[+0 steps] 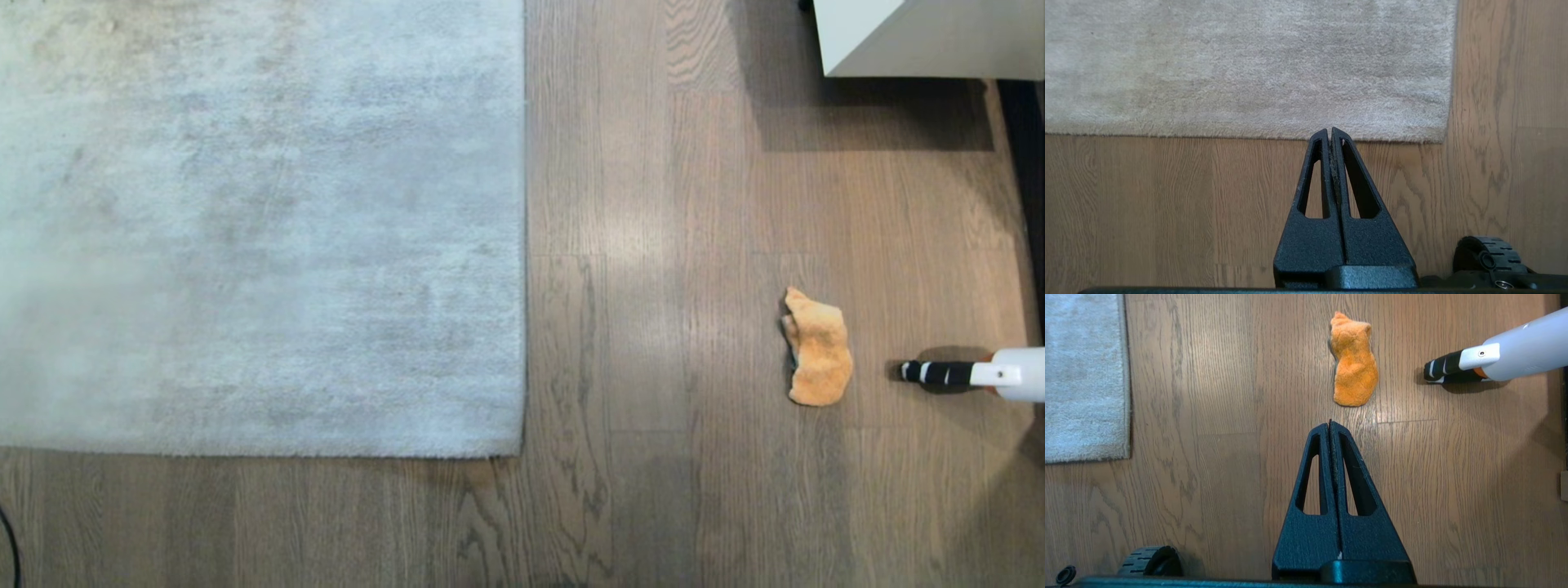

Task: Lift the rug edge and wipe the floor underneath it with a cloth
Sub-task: Lift up the carpet

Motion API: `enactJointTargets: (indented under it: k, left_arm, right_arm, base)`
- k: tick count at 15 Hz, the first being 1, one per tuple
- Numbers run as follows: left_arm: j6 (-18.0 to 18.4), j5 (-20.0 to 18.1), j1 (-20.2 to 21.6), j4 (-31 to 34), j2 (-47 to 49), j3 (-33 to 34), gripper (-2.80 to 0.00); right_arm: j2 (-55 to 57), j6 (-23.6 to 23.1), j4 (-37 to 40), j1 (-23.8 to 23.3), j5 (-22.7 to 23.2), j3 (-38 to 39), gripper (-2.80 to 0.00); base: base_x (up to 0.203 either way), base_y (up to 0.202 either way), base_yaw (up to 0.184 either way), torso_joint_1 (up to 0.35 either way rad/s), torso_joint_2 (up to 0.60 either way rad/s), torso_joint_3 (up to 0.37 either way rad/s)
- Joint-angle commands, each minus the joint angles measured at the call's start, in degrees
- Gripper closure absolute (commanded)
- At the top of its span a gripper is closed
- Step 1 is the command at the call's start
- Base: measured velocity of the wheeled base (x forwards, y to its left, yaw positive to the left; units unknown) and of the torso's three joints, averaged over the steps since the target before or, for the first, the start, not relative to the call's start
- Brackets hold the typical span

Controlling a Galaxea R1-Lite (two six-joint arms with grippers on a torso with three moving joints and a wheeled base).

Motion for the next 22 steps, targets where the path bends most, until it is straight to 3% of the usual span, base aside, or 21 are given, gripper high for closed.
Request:
enactJointTargets:
  k: [1, 22]
  left_arm:
    - [0.0, 0.0, 0.0, 0.0, 0.0, 0.0, 0.00]
    - [-0.1, 0.0, 0.0, 0.0, 0.0, 0.0, 0.00]
  right_arm:
    - [0.0, 0.0, 0.0, 0.0, 0.0, 0.0, 0.00]
    - [0.0, 0.0, 0.0, 0.0, 0.0, 0.0, 0.00]
  base:
    - [0.000, 0.000, 0.000, -0.001, 0.01, -0.199]
    - [0.000, 0.000, 0.000, 0.002, 0.00, -0.198]
